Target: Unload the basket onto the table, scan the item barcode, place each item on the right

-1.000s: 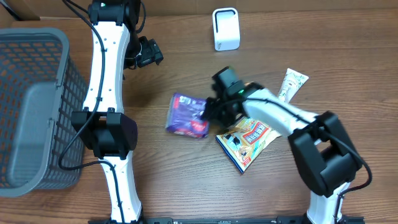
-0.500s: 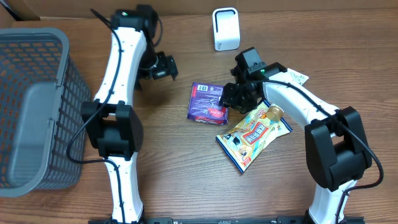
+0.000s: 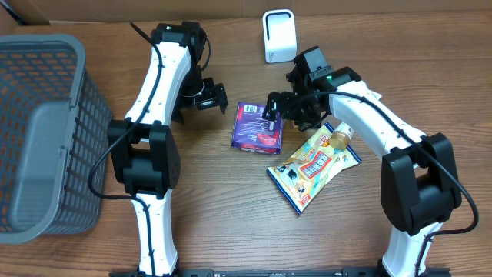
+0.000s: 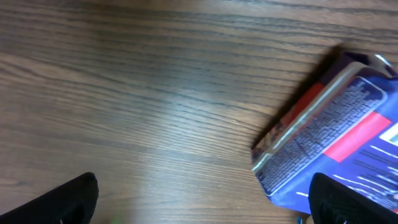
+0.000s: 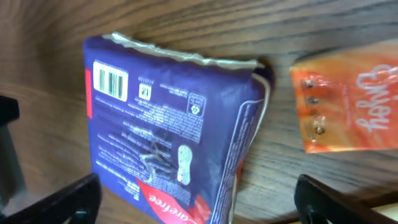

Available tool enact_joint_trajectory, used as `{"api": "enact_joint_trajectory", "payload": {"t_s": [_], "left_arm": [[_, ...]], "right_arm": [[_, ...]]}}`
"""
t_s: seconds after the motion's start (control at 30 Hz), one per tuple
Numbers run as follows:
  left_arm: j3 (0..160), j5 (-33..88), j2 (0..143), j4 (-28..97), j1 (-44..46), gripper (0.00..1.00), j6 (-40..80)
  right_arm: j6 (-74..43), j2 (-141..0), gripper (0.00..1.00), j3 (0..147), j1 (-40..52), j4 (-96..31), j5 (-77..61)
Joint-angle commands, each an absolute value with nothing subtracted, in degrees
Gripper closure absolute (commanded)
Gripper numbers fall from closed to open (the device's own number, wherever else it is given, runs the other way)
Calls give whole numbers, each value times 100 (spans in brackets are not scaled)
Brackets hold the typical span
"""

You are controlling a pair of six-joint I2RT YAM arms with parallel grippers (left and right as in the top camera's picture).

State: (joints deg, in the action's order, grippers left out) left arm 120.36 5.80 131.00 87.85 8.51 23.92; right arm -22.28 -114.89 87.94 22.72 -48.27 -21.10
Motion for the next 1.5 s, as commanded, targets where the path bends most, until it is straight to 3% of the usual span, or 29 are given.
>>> {"api": "enact_joint_trajectory", "payload": {"t_s": [0.0, 0.33, 0.73, 1.13, 1.47], "left_arm": [[12009, 803, 13052, 8770, 838, 0, 2224], [12009, 801, 13052, 8737, 838, 0, 2224], [12009, 801, 13052, 8733, 840, 0, 2224], [12009, 799, 13052, 8689, 849, 0, 2224], [12009, 1041, 13052, 8667, 897, 0, 1977]], "right_arm": [[-2213, -11513, 0, 8761, 2364, -4742, -1806], [-2569, -11522, 1, 8029, 2399, -4042, -1981], [-2567, -11533, 17, 7793, 2399, -3710, -2241], [-2355, -11498, 21, 8829, 2399, -5468, -703], [-2353, -11500, 14, 9153, 2399, -5590, -1063]]}}
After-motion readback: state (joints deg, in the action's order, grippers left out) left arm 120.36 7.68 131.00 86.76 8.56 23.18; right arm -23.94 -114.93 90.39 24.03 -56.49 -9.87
